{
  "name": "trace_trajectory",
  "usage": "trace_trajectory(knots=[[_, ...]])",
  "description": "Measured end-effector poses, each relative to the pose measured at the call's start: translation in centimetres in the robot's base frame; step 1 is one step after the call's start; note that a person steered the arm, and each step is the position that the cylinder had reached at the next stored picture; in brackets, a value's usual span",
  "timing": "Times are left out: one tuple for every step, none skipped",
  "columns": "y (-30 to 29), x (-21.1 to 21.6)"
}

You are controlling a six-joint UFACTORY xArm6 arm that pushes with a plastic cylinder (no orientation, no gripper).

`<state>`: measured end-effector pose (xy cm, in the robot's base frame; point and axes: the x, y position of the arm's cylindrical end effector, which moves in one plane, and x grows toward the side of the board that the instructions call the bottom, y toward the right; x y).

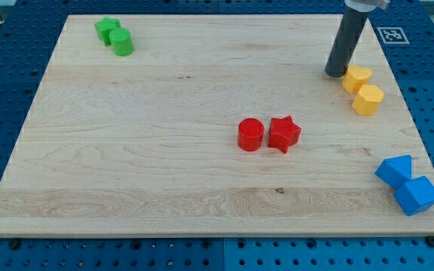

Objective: Place your arm at the top left of the red star

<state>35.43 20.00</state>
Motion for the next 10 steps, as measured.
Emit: trace_trajectory(knots=[[0.9,1.0],[1.0,1.2],[0.9,1.2],[-2.9,1.0],[-8.6,0.3],[-12.5,0.3],[-14.7,1.2],[-16.8,2.5],[-17.2,2.5],[-18.7,4.1]])
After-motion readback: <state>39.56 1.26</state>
